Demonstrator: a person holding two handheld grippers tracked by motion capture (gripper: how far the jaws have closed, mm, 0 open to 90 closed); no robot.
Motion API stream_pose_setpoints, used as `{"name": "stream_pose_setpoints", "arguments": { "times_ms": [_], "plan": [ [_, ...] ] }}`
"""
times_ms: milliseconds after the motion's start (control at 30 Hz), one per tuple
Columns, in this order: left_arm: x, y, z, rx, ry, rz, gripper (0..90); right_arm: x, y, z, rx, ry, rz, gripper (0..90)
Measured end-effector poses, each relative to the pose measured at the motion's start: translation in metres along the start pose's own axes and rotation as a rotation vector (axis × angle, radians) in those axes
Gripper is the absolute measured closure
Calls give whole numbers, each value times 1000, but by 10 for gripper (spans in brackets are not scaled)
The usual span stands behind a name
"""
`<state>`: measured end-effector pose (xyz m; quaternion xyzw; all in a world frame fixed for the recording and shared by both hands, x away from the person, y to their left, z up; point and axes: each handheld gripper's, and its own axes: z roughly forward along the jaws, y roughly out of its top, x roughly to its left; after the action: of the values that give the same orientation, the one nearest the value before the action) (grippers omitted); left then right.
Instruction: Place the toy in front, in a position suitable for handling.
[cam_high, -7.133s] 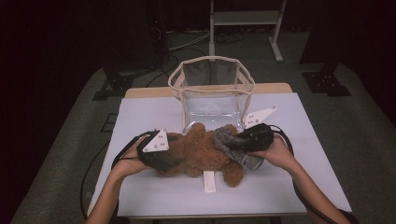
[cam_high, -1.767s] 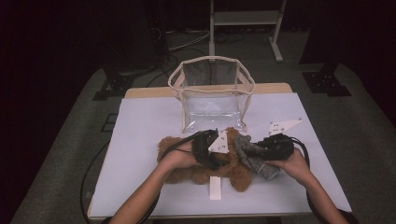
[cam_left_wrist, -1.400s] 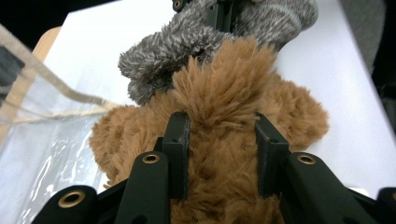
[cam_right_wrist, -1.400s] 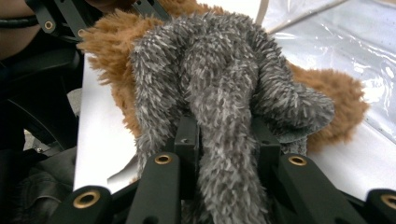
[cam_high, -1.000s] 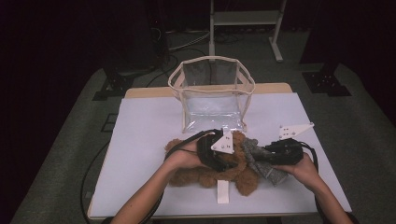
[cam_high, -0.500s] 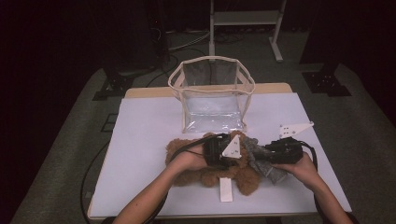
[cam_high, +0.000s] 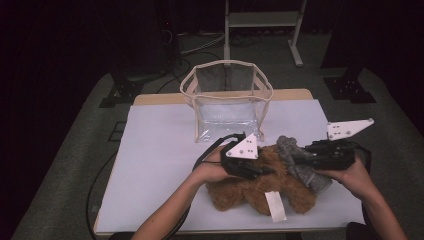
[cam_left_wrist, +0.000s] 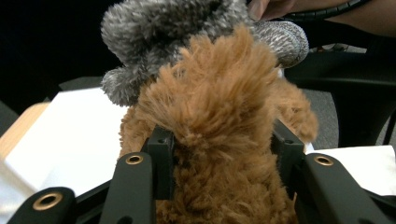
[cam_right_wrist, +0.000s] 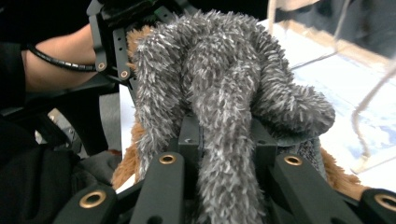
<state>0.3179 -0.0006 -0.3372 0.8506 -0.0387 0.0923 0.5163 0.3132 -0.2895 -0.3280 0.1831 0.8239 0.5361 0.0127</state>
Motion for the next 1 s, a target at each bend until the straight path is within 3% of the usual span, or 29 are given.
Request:
{"name": "stream_pose_setpoints", "arguments": {
  "times_ms": [233,467,533,600,700,767,1000],
  "plan": [
    [-2,-23,-42,-30,44,-47,479,1,24,45,28,72,-41,734],
    [-6,-28,-83,-1,84,-58,208,14,64,83,55,118,-117,738],
    [-7,-29,-89,2,104,-58,179,18,73,90,51,128,-134,740],
    [-7,-31,-94,4,119,-62,207,22,79,98,56,130,-150,741],
    [-8,-34,-103,-11,152,-66,416,23,86,105,52,133,-166,741],
    [-9,-36,-106,-18,153,-60,499,23,88,105,46,138,-160,742],
    [-10,-41,-109,-80,143,-92,543,24,81,89,16,119,-161,741]
  ]
}}
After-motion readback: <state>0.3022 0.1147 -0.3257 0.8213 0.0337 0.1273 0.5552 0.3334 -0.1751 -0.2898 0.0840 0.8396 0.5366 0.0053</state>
